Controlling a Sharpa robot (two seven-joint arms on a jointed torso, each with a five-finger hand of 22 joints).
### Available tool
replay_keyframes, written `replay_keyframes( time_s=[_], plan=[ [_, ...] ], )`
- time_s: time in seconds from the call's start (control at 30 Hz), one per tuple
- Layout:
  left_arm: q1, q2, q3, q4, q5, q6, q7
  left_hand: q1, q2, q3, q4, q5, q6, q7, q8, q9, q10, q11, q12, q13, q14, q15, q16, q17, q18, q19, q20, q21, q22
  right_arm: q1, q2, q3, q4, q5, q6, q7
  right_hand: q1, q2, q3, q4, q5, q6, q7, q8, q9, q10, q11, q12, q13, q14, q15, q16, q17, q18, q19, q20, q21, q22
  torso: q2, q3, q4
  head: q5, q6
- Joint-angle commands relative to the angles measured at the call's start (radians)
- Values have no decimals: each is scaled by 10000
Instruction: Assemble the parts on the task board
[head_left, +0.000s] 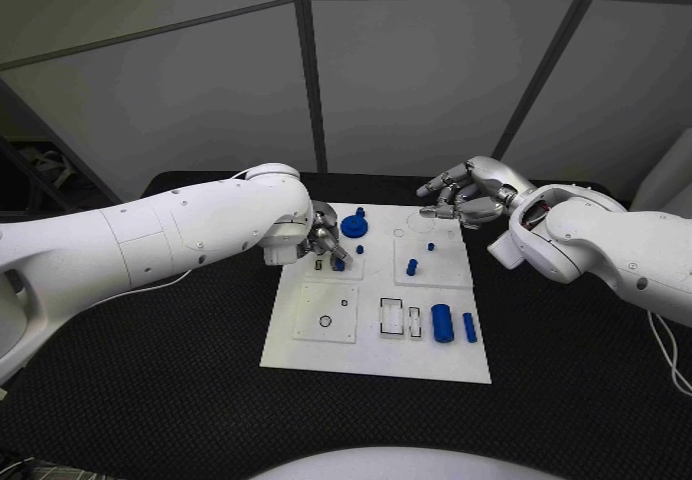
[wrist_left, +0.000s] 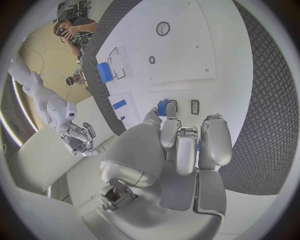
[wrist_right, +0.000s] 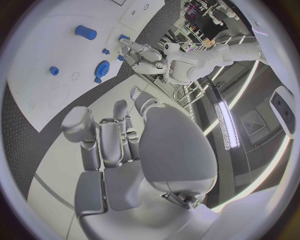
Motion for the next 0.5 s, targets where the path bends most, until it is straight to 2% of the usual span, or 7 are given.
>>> replay_keyframes(
  time_s=[0.03, 0.37, 0.5],
  plan=[
    [-1, -136, 0, 113, 251, -445, 362, 765, 399, 183, -301, 261, -36, -67, 66, 75, 26, -100, 4, 1278, 973, -64, 25, 2421, -159, 65, -55, 43, 70, 23, 12, 9, -13, -96, 96, 27, -64, 26, -14, 48, 49, -31, 32, -23, -4, -54, 1, -46, -23, 291, 6, -61, 480, -61, -96, -14, -68, -27, -5, 2, -1, 7, 2],
    [-7, -735, 12, 737, 606, -1385, 695, 813, 330, 440, -693, 562, -44, -39, 143, 129, 47, -82, -24, 1224, 992, -51, 64, 2461, -188, 148, -45, 116, 223, 22, -6, 9, -92, -111, 107, 59, -69, 27, -14, 53, 49, -37, 34, -24, -5, -58, 3, -41, -21, 279, 8, -90, 463, -54, -118, -12, -98, -53, -6, 10, 21, 22, 9],
    [-21, -952, 12, 1060, 209, -1889, 767, 810, 301, 479, -761, 589, -30, -41, 155, 131, 51, -85, -39, 1208, 1005, -55, 94, 2493, -201, 189, -47, 154, 294, 22, -19, 9, -114, -209, 96, 56, -81, 38, -10, 66, 51, -45, 38, -24, -7, -68, 5, -40, -28, 271, 11, -103, 459, -52, -132, -9, -109, -58, -9, 4, 31, 37, 27]
  ],
)
